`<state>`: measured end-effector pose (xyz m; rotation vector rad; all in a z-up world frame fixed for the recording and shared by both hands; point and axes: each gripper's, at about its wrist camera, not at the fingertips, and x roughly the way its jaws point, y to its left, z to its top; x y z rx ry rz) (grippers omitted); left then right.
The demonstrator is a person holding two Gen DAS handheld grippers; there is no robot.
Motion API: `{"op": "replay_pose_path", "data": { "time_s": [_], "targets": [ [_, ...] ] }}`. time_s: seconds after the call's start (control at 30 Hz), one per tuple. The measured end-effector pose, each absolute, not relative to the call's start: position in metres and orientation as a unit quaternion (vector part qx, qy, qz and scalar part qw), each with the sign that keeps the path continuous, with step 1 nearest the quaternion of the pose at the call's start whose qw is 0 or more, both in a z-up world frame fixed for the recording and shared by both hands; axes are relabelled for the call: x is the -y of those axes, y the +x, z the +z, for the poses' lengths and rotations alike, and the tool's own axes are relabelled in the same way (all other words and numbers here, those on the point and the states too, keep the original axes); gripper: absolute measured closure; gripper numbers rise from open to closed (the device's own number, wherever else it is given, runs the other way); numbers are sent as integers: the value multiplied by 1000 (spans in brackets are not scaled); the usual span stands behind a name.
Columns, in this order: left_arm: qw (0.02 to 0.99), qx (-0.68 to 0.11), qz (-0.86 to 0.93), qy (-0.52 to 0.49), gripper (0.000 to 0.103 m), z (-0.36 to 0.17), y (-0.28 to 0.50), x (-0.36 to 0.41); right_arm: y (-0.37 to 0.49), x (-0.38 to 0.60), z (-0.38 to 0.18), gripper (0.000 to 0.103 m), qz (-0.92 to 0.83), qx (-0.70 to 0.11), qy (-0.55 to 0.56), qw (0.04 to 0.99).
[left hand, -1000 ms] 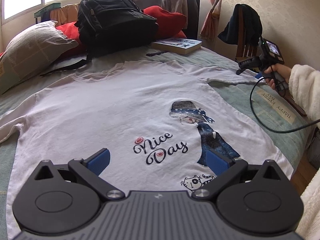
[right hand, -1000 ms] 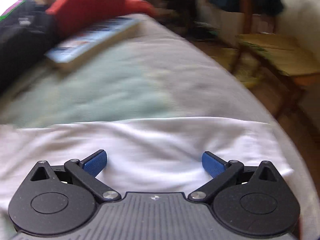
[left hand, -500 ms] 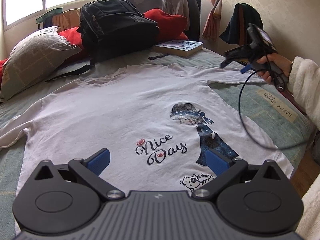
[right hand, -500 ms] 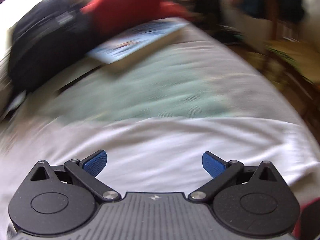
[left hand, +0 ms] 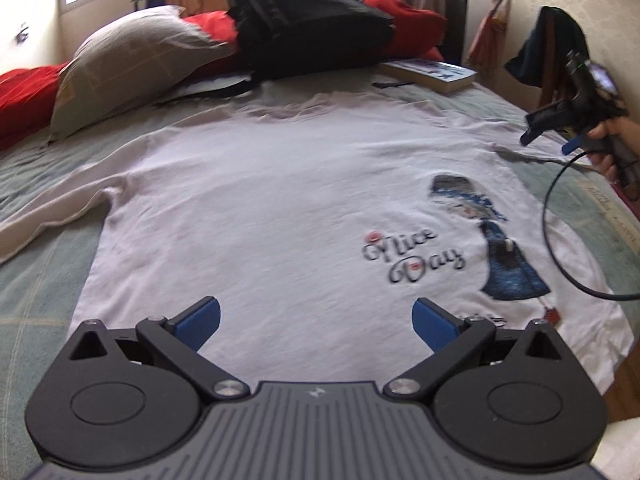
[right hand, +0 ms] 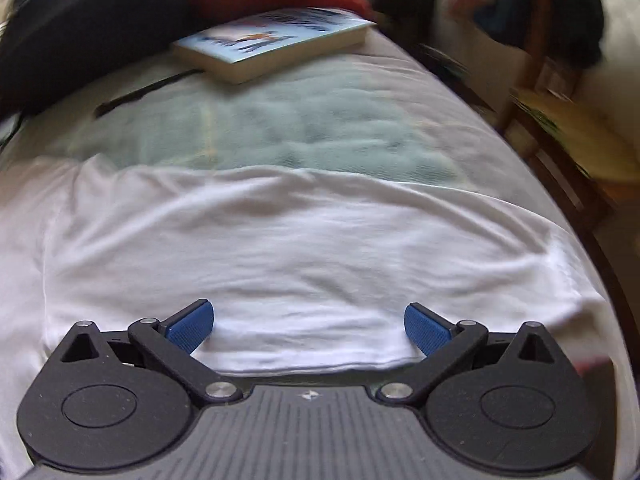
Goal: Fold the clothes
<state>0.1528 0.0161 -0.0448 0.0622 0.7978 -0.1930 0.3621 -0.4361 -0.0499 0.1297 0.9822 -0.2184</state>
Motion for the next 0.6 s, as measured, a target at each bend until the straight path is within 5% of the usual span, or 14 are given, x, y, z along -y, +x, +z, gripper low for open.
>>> {"op": "replay_pose_path", "data": {
  "time_s": [0.23,0.6],
  "targets": [
    [918,-389,-77,11,2,-46,150,-34,391,335,-15,0,34,-465,95,880],
    [917,-394,-53,-13,2,-53,158,-63,486,262,-78,0,40,-466,44,883]
  ]
}}
